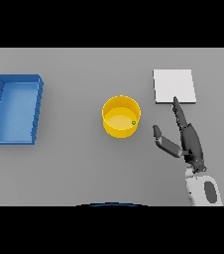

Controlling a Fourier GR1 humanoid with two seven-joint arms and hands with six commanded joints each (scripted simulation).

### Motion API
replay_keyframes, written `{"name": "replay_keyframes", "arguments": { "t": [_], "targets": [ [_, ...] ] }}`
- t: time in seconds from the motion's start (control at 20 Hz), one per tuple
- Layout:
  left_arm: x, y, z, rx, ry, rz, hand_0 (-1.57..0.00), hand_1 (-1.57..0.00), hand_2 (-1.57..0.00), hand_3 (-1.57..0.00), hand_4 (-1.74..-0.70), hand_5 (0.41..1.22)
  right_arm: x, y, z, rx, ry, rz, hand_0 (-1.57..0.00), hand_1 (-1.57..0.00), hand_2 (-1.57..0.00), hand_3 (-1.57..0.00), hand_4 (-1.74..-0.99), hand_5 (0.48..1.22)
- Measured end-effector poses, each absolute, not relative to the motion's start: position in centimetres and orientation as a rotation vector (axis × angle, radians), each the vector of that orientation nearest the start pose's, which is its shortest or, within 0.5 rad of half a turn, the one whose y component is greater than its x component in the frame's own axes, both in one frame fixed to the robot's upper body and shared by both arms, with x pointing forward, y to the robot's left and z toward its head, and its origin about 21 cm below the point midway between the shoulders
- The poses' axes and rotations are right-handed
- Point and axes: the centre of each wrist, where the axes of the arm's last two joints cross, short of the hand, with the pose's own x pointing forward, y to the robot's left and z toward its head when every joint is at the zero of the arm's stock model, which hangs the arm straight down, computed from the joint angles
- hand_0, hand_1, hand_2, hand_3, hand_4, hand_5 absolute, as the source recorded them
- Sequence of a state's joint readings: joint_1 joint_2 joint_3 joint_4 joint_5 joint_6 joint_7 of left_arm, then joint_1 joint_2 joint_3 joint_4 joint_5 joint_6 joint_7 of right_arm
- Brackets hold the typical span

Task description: Pick up the red beaker and tilt it to pour out 1 green nut into yellow bowl. Pick up the yellow bowl and place it on the metallic measuring scale.

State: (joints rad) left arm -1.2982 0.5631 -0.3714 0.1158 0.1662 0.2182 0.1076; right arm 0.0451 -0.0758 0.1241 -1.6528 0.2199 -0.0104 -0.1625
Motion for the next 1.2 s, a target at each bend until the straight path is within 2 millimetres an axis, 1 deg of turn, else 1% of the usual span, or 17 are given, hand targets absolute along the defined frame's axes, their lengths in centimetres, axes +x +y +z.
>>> {"name": "replay_keyframes", "arguments": {
  "t": [0.15, 0.2, 0.3, 0.4, 0.5, 0.55, 0.6, 0.65, 0.7, 0.75, 0.8, 0.85, 0.9, 1.0, 1.05, 1.1, 1.2],
  "targets": [
    [45.3, 35.9, 12.7, 0.799, -1.065, -0.092, -1.57, -1.57, -1.57, -1.40, -1.74, 1.221, 23.5, -21.6, 0.9, -0.136, -1.776, 0.321, 0.00, 0.00, 0.00, 0.00, -1.201, 0.696],
    [44.9, 35.7, 11.5, 0.791, -1.049, -0.077, -1.57, -1.57, -1.57, -1.39, -1.74, 1.221, 23.6, -21.6, 0.9, -0.138, -1.774, 0.321, 0.00, 0.00, 0.00, 0.00, -1.201, 0.693],
    [44.2, 35.4, 9.9, 0.775, -1.013, -0.060, -1.57, -1.57, -1.57, -1.38, -1.74, 1.221, 24.0, -21.4, 0.9, -0.129, -1.767, 0.308, 0.00, 0.00, 0.00, 0.00, -1.186, 0.687],
    [43.0, 35.2, 8.8, 0.764, -0.985, -0.060, -1.57, -1.57, -1.57, -1.38, -1.74, 1.076, 24.1, -21.6, 0.9, -0.131, -1.769, 0.308, 0.00, 0.00, 0.00, 0.00, -1.170, 0.683],
    [41.7, 34.1, 8.7, 0.733, -0.941, -0.069, -1.57, -1.57, -1.57, -1.37, -1.73, 0.955, 24.2, -21.3, 1.0, -0.131, -1.758, 0.307, 0.00, 0.00, 0.00, 0.00, -1.168, 0.679],
    [40.9, 33.9, 9.0, 0.713, -0.922, -0.091, -1.57, -1.57, -1.57, -1.41, -1.66, 0.888, 24.0, -21.3, 0.7, -0.123, -1.759, 0.302, 0.00, 0.00, 0.00, 0.00, -1.165, 0.678],
    [40.0, 33.9, 9.4, 0.695, -0.904, -0.130, -1.57, -1.57, -1.57, -1.37, -1.49, 0.827, 24.1, -21.5, 0.9, -0.128, -1.756, 0.301, 0.00, 0.00, 0.00, 0.00, -1.165, 0.675],
    [39.1, 33.4, 9.6, 0.665, -0.919, -0.161, -1.57, -1.54, -1.49, -1.24, -1.31, 0.774, 24.2, -21.6, 1.1, -0.143, -1.759, 0.305, 0.00, 0.00, 0.00, 0.00, -1.163, 0.671],
    [38.3, 33.5, 9.7, 0.659, -0.934, -0.240, -1.50, -1.38, -1.31, -1.10, -1.15, 0.740, 24.3, -21.5, 1.0, -0.143, -1.756, 0.309, 0.00, 0.00, 0.00, 0.00, -1.159, 0.669],
    [37.5, 33.7, 9.8, 0.646, -0.961, -0.296, -1.25, -1.10, -1.05, -0.88, -1.03, 0.714, 24.2, -21.5, 0.9, -0.142, -1.753, 0.315, 0.00, 0.00, 0.00, 0.00, -1.161, 0.669],
    [36.8, 33.8, 9.9, 0.599, -0.993, -0.340, -1.00, -0.88, -0.84, -0.71, -0.93, 0.697, 24.0, -21.6, 0.7, -0.140, -1.751, 0.327, 0.00, 0.00, 0.00, 0.00, -1.162, 0.671],
    [36.4, 33.7, 10.4, 0.569, -0.998, -0.361, -0.80, -0.71, -0.67, -0.57, -0.87, 0.682, 24.3, -21.8, 1.1, -0.143, -1.762, 0.319, 0.00, 0.00, 0.00, 0.00, -1.156, 0.673],
    [35.8, 34.0, 10.2, 0.548, -0.988, -0.375, -0.64, -0.56, -0.54, -0.45, -0.82, 0.667, 23.9, -21.7, 1.0, -0.131, -1.773, 0.315, 0.00, 0.00, 0.00, 0.00, -1.151, 0.677],
    [35.5, 34.3, 10.8, 0.573, -0.971, -0.435, -0.41, -0.36, -0.34, -0.29, -0.76, 0.651, 24.0, -22.0, 1.0, -0.139, -1.768, 0.316, 0.00, 0.00, 0.00, 0.00, -1.145, 0.685],
    [35.6, 34.0, 10.4, 0.582, -0.965, -0.464, -0.33, -0.29, -0.27, -0.23, -0.75, 0.647, 24.2, -21.9, 0.9, -0.128, -1.770, 0.314, 0.00, 0.00, 0.00, 0.00, -1.148, 0.688],
    [35.5, 34.5, 10.1, 0.594, -0.961, -0.465, -0.26, -0.23, -0.22, -0.18, -0.74, 0.648, 24.2, -21.6, 0.8, -0.131, -1.765, 0.319, 0.00, 0.00, 0.00, 0.00, -1.156, 0.690],
    [35.7, 34.3, 10.0, 0.608, -0.970, -0.467, -0.17, -0.15, -0.14, -0.12, -0.72, 0.647, 24.1, -21.8, 1.1, -0.139, -1.775, 0.327, 0.00, 0.00, 0.00, 0.00, -1.164, 0.688]
  ]
}}
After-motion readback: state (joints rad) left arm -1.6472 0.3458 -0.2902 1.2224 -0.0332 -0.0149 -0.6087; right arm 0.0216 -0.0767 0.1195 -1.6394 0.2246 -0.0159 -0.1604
